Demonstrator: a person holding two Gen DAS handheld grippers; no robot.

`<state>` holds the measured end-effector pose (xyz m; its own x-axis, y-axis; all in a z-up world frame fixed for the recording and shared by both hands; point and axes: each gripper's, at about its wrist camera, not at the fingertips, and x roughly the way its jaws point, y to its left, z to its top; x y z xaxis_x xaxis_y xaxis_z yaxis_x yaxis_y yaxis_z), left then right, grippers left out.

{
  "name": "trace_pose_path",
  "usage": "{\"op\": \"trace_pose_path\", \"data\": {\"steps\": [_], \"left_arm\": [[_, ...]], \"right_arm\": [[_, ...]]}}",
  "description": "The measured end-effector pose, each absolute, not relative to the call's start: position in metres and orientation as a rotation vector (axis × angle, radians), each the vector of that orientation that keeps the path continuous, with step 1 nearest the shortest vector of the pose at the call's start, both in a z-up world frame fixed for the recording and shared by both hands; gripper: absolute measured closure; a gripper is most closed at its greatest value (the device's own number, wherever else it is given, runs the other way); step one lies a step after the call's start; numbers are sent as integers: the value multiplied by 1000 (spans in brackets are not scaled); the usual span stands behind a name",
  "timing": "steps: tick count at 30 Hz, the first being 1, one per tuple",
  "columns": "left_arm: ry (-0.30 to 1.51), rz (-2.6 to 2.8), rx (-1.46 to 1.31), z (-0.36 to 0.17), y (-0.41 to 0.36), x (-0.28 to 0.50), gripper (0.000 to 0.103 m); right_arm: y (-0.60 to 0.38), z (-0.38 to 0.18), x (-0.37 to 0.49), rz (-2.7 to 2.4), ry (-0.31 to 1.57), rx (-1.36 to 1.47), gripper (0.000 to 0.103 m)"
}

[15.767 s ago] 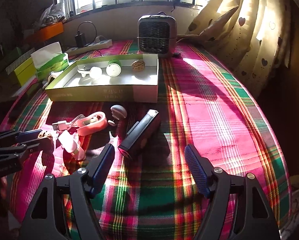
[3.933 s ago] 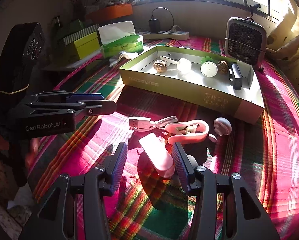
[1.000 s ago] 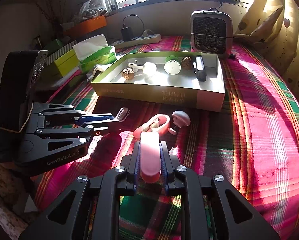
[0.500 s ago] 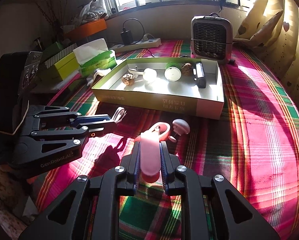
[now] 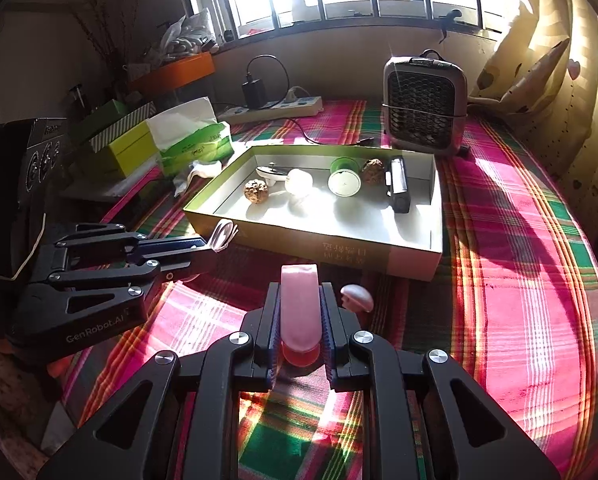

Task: Organize objects
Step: 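Carry white cable with left tool while right tool carries pink-white tube over box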

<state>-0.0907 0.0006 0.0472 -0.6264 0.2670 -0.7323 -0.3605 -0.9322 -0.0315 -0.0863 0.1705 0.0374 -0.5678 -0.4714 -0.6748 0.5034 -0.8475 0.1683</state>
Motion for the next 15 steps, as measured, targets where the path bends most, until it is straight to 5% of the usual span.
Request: {"op": "trace_pose_path", "data": {"steps": [15], "left_arm": [[120, 2577, -1120, 52, -8, -112, 93]], "right_arm": [[164, 51, -125, -2396, 58, 992, 84]]}}
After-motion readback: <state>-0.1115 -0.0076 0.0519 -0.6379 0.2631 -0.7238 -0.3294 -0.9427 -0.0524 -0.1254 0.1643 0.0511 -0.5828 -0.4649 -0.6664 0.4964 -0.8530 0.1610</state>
